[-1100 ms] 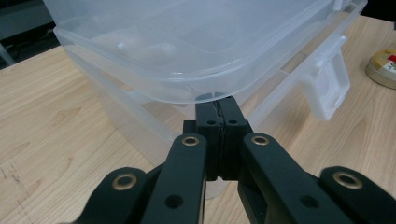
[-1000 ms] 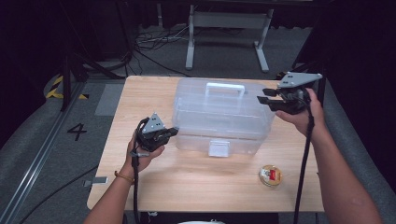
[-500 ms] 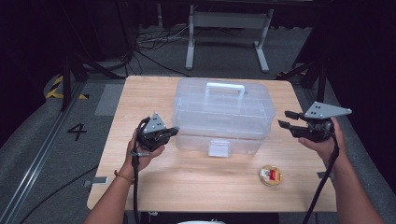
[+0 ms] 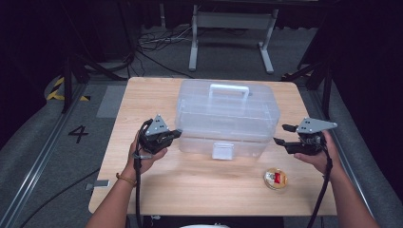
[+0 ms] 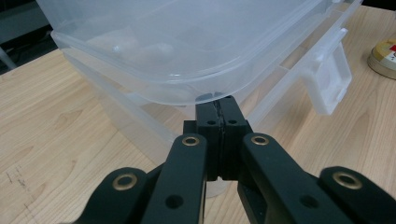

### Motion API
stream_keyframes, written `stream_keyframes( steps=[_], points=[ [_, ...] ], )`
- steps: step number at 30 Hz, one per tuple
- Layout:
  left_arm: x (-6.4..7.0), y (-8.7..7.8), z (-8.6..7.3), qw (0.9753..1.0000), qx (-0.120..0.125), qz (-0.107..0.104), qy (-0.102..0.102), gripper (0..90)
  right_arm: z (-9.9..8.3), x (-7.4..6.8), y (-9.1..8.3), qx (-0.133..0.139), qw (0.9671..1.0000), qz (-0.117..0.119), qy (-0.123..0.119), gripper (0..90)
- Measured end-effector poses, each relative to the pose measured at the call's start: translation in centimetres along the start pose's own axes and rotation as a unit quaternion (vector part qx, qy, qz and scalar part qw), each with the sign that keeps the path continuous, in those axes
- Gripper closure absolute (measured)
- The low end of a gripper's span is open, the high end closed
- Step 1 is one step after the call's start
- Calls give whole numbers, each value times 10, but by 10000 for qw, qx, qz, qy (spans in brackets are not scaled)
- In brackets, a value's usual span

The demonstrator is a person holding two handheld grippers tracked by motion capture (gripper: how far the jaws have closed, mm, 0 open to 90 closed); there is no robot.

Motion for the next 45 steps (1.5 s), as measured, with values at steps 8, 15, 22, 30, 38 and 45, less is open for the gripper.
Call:
stream_keyframes(
  steps=[8,15,22,30,38,45],
  points=[
    [6,5,3,9998,-75,-95,181,900,-2,-4,9,428,9988,-166,176,431],
    [9,7,5,9996,-84,-86,256,866,6,0,-1,1009,9933,-490,277,464],
    [13,13,5,9985,-274,-219,428,783,16,1,-6,1326,9872,-850,248,532],
    [16,18,7,9977,-304,-377,466,732,28,5,-7,1564,9809,-1133,250,598],
    [17,20,11,9959,-525,-441,596,712,43,12,-5,1691,9756,-1381,216,649],
    [17,23,14,9922,-808,-494,807,669,56,15,0,1828,9711,-1480,414,692]
  ],
)
Point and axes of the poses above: each handheld gripper's, and its own axes: y roughly forward along the jaws, z roughly out of its top, x roughly to its right, the point moved 3 cm from there along y, roughly forward along the jaws, and after that the axes turned 12 degrees about -z, right-handed, at the moved point
